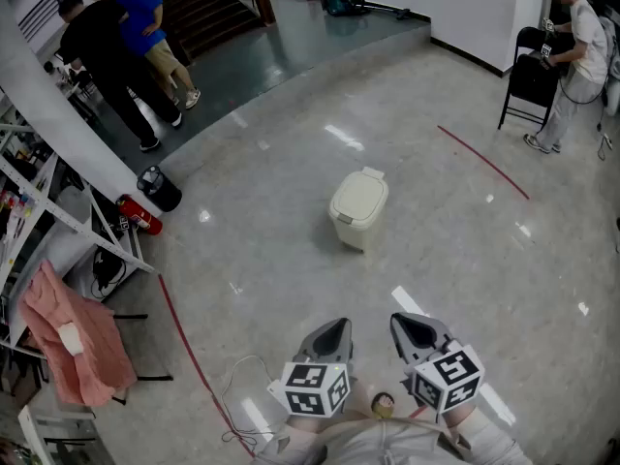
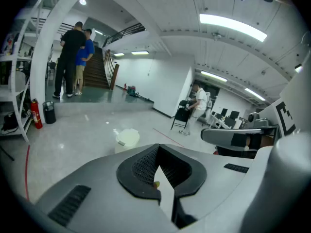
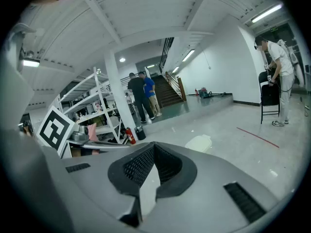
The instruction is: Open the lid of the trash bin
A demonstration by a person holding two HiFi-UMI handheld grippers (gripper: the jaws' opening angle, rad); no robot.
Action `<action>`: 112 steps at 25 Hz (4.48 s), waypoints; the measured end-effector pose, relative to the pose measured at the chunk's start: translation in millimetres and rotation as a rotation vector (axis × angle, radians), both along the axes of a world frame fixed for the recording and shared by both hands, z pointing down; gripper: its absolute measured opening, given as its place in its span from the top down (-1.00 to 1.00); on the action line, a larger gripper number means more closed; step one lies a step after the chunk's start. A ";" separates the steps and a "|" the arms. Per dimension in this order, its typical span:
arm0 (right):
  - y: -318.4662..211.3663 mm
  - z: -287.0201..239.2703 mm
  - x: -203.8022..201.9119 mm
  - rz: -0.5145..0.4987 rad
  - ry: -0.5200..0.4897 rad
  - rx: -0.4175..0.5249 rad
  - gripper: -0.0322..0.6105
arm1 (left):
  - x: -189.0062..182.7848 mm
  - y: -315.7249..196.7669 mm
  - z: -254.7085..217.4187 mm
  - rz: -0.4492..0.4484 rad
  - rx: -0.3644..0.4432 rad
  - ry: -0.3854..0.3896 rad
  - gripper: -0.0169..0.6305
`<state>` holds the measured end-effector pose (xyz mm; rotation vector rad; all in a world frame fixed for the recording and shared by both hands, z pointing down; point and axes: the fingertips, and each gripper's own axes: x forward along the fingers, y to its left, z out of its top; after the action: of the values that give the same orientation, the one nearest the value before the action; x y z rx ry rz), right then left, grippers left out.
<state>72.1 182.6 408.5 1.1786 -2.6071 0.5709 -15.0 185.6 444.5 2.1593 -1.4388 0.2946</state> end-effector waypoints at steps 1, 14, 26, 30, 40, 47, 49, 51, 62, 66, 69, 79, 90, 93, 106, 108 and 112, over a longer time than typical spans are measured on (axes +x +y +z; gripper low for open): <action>12.7 -1.3 4.6 -0.004 0.004 0.003 0.89 | 7.9 13.3 -3.9 0.001 0.008 0.009 0.94; 104.6 -20.8 42.8 0.008 0.057 0.071 0.89 | 59.8 93.1 -25.2 0.115 0.059 -0.062 0.94; 98.4 -19.8 54.6 0.030 0.016 0.055 0.89 | 72.4 91.8 -35.3 0.071 0.070 -0.084 0.94; 92.6 -21.3 50.3 0.023 0.023 0.055 0.89 | 71.3 90.1 -34.8 0.072 0.065 -0.107 0.94; 51.6 -19.6 39.6 0.033 0.005 0.048 0.89 | 58.1 52.9 -27.7 0.035 0.026 -0.046 0.94; 11.1 -27.3 28.6 0.043 0.006 0.057 0.89 | 43.8 10.6 -28.3 0.021 0.025 -0.061 0.94; 0.2 -24.6 23.6 0.045 0.008 0.051 0.89 | 39.1 -2.6 -25.4 0.020 0.017 -0.053 0.94; -11.2 -21.3 18.1 0.048 0.009 0.042 0.89 | 33.4 -16.5 -23.1 0.022 0.010 -0.048 0.94; -103.2 -26.0 -13.2 0.087 0.019 0.040 0.89 | 4.1 -111.7 -26.3 0.052 0.002 -0.051 0.94; -132.1 -29.5 -29.8 0.083 0.026 0.040 0.89 | -10.2 -143.4 -28.3 0.059 -0.005 -0.047 0.94; -154.4 -28.9 -40.2 0.078 0.032 0.037 0.89 | -17.1 -166.9 -26.9 0.070 -0.011 -0.047 0.94; -227.6 -16.4 -70.6 0.108 0.041 0.013 0.89 | -44.6 -237.9 -8.5 0.122 -0.046 -0.060 0.94; -269.1 10.5 -75.1 0.140 0.063 -0.042 0.89 | -50.7 -283.9 23.5 0.151 -0.101 -0.072 0.94; -279.6 17.9 -73.4 0.138 0.077 -0.055 0.89 | -50.0 -294.8 34.0 0.147 -0.122 -0.077 0.94; -342.7 82.2 -49.4 0.080 0.137 -0.145 0.89 | -36.5 -363.5 114.6 0.088 -0.180 -0.096 0.94; -350.9 95.1 -47.0 0.077 0.148 -0.165 0.89 | -36.5 -374.6 129.9 0.074 -0.190 -0.097 0.94; -365.7 123.4 -45.0 0.068 0.162 -0.206 0.89 | -37.2 -394.4 164.1 0.041 -0.222 -0.095 0.94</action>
<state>27.1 -183.0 531.9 1.1968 -2.3191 0.7063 -52.2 -208.8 608.5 2.0192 -1.3445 0.5518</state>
